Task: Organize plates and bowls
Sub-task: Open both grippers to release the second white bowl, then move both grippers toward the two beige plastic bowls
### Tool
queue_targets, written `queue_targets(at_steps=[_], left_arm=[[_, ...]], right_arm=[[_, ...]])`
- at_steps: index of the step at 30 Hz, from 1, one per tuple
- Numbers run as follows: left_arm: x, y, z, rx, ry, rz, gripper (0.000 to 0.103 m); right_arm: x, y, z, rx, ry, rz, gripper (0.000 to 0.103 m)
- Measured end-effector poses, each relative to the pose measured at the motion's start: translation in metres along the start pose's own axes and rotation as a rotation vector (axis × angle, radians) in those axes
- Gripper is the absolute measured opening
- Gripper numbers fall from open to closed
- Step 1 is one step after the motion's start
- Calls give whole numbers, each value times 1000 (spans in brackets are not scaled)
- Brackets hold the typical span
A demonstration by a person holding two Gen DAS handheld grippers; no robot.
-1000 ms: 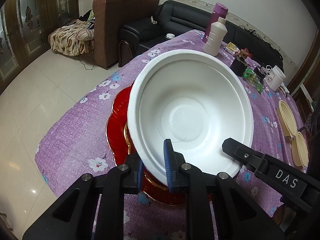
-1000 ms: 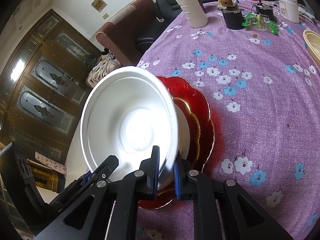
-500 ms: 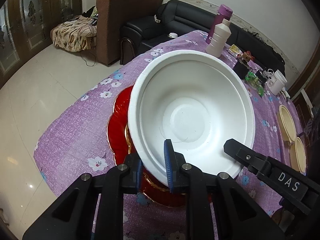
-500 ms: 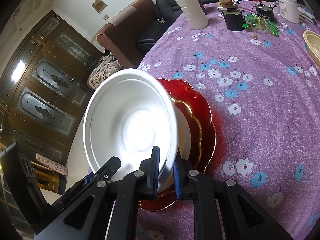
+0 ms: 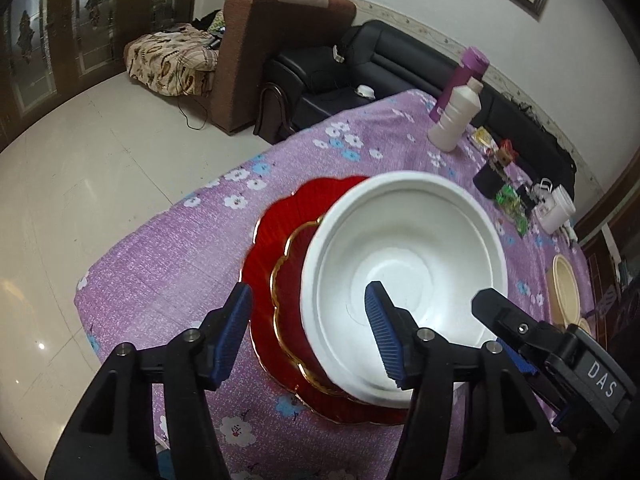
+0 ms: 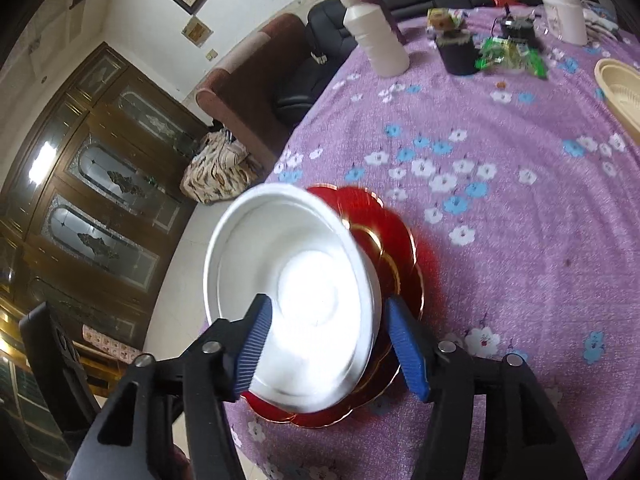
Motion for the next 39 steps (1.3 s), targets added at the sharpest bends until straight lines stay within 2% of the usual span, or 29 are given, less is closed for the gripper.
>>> queue_targets(at_steps=[3, 7, 9, 11, 14, 16, 21, 24, 30, 35, 39], left_arm=[[3, -1, 12, -19, -43, 14, 58], [6, -14, 30, -35, -121, -12, 75], [6, -28, 37, -50, -148, -52, 79], [5, -46, 39, -68, -150, -96, 82], [-3, -81, 35, -106, -111, -188, 82], [-8, -103, 27, -136, -57, -233, 82], [-22, -158, 7, -192, 66, -325, 82], [-27, -195, -2, -211, 117, -363, 82], [-29, -259, -12, -227, 134, -412, 82], [-30, -317, -32, -239, 168, -445, 81], [-32, -353, -52, -228, 185, -462, 81]], right_arm=[[3, -4, 15, -3, -53, -13, 72], [4, -17, 36, 27, -111, -55, 79], [5, -30, 46, 44, -133, -92, 85], [6, -46, 54, 64, -143, -131, 86], [2, -75, 65, 78, -137, -198, 87], [-1, -97, 72, 86, -126, -250, 89], [-8, -151, 93, 79, -114, -350, 91], [-4, -179, 119, 95, -141, -382, 91], [25, -227, 184, 29, -275, -402, 92], [57, -264, 215, -34, -312, -409, 92], [84, -293, 225, -66, -305, -404, 91]])
Point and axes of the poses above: each gripper's, at about its wrist camera, not at the fingertips, and z roughly against the way its jaws point, y to its left, x to its top, the point moved 7 cm from there along -z, roughly the way its jaws point, and after that the axes turned 12 degrees about y, right-handed, at the moved point
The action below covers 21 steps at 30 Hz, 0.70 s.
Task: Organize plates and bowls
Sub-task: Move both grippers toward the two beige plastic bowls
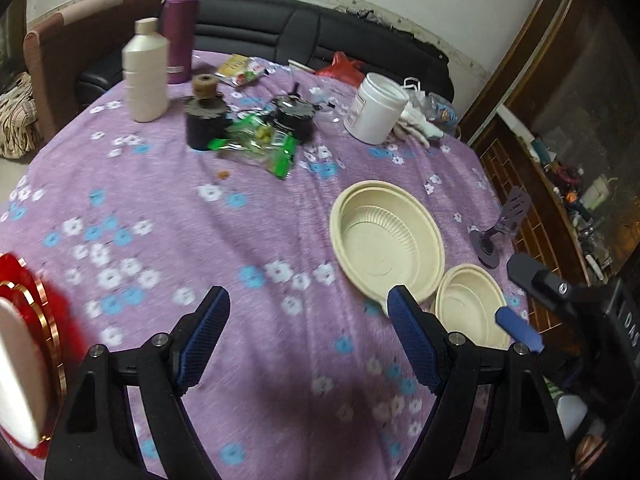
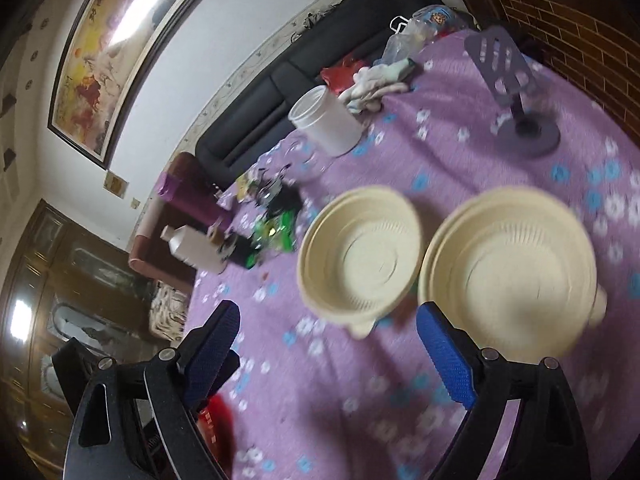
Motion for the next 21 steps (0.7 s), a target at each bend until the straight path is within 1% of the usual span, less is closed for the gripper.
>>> queue_targets(at_steps=[2, 4, 9, 11, 13, 17, 18, 19, 21], left_arm=[[7, -9, -14, 5, 10, -1, 81], [13, -14, -23, 19, 14, -3, 81], [26, -24, -49, 71, 10, -12, 81], [31, -29, -59, 85, 8, -22, 81], [33, -32, -65, 92, 6, -29, 81], [39, -34, -81, 134, -1, -43, 81], [40, -34, -85, 147, -3, -50, 81], [41, -34, -88, 157, -6, -55, 81], [43, -33, -94, 178, -9, -61, 81]], right_arm=[[13, -9, -6, -22, 11, -1, 90], [25, -17, -14, -40, 26, -4, 87], [49, -26, -38, -84, 68, 20, 72], [56, -28, -44, -113, 69, 30, 71], [64, -29, -52, -159, 70, 59, 71], [75, -34, -71, -266, 117, 110, 68], [77, -37, -77, -300, 127, 123, 66], [77, -39, -80, -315, 136, 127, 65], [77, -44, -90, -352, 168, 137, 57]])
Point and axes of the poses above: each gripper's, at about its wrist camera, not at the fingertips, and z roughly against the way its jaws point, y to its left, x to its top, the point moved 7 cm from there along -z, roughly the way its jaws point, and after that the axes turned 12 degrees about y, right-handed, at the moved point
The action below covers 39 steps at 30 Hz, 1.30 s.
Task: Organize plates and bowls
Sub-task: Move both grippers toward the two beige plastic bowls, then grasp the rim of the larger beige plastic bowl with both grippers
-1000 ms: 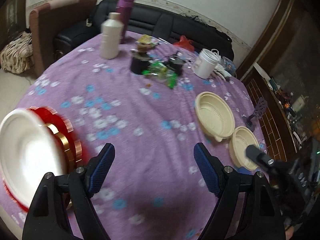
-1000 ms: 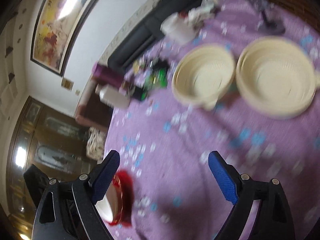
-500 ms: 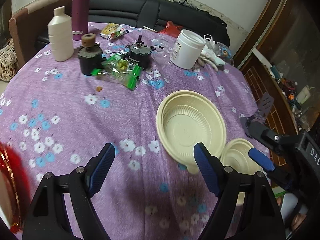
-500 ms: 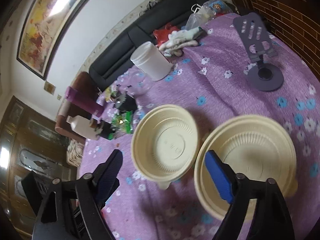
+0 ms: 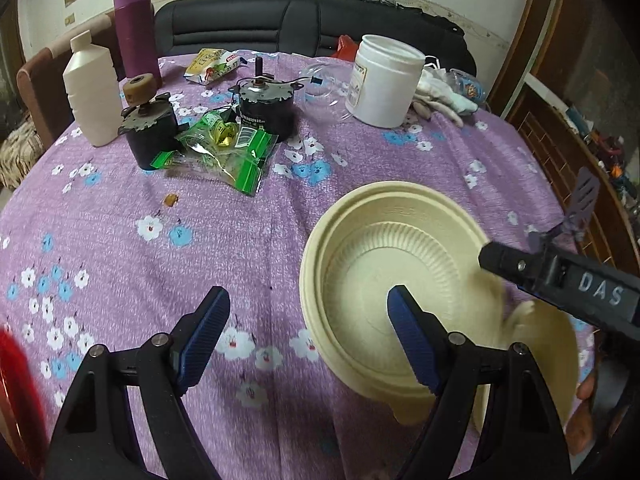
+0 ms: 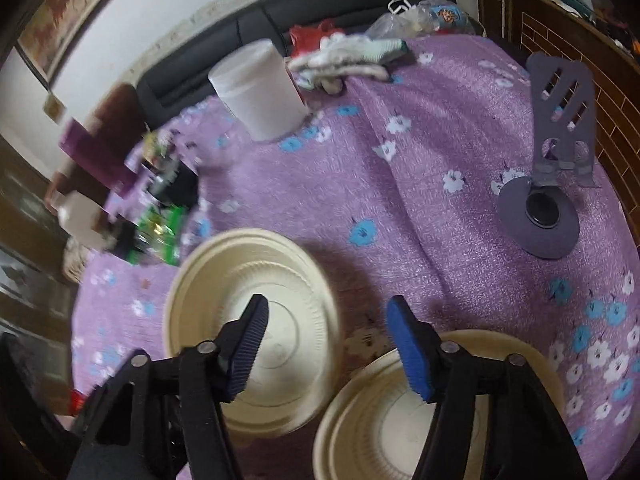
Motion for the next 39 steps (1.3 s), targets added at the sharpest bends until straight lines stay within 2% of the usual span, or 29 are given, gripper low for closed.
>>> queue_targets(at_steps=[6, 9, 12, 14, 16, 18, 21, 32, 39], left_arm=[[-2, -3, -14, 19, 18, -10, 81], [-2, -4, -16, 28, 15, -15, 80], [-3, -6, -18, 41, 19, -29, 69], [-3, -7, -20, 54, 24, -43, 58], [-4, -8, -23, 70, 37, -60, 42], [-5, -10, -26, 73, 47, -86, 32], [-7, -12, -22, 97, 31, -116, 19], [-19, 7, 8, 88, -7, -109, 17], [-41, 23, 31, 77, -17, -100, 16]], right_arm=[[1, 0, -17, -46, 39, 21, 54], [0, 2, -21, -64, 51, 27, 44], [0, 1, -25, -84, 61, 30, 33], [-1, 1, -26, -97, 66, 32, 27], [-3, 2, -28, -101, 76, 40, 19], [-5, 5, -29, -95, 78, 46, 14], [-10, 10, -27, -86, 80, 61, 12], [-36, 27, -5, -63, 44, 73, 11], [-69, 40, 15, -43, 20, 79, 11]])
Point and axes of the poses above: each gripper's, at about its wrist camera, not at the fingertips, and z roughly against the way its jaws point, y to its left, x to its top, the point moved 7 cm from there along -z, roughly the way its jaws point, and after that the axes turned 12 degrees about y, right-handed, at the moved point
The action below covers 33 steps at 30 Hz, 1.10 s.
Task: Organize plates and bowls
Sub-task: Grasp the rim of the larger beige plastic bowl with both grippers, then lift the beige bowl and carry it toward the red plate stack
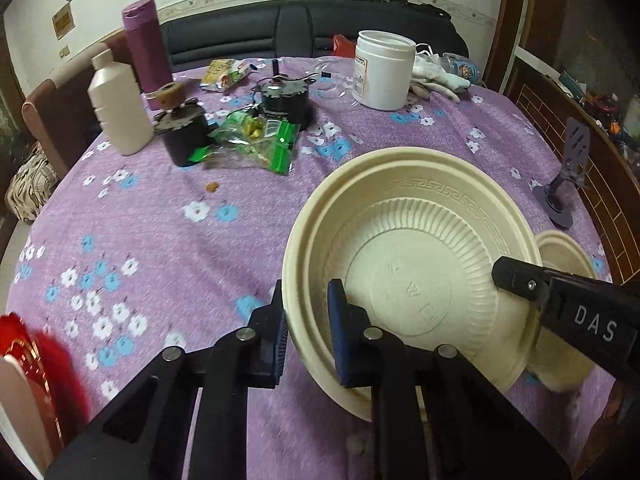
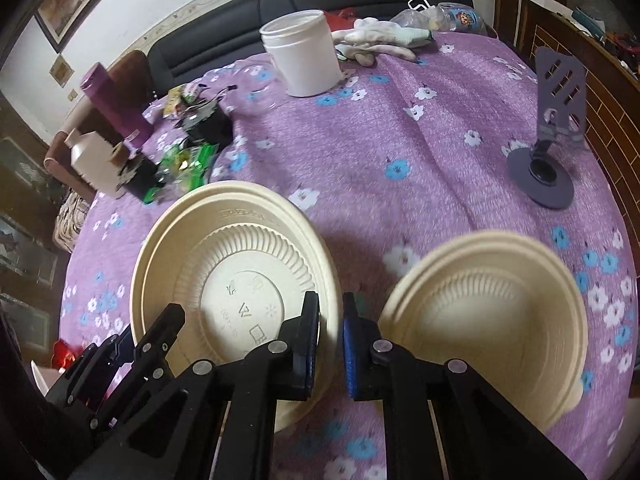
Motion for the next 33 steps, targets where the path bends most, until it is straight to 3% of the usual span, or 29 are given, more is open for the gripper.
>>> queue_targets(at_steps=[17, 33], left_arm=[[-67, 25, 36, -32, -9, 0, 16], [-118, 52, 44, -53, 17, -7, 16]], right_arm=[[-82, 24, 28, 4, -28, 10, 11], [-142, 42, 26, 77, -36, -7, 11]])
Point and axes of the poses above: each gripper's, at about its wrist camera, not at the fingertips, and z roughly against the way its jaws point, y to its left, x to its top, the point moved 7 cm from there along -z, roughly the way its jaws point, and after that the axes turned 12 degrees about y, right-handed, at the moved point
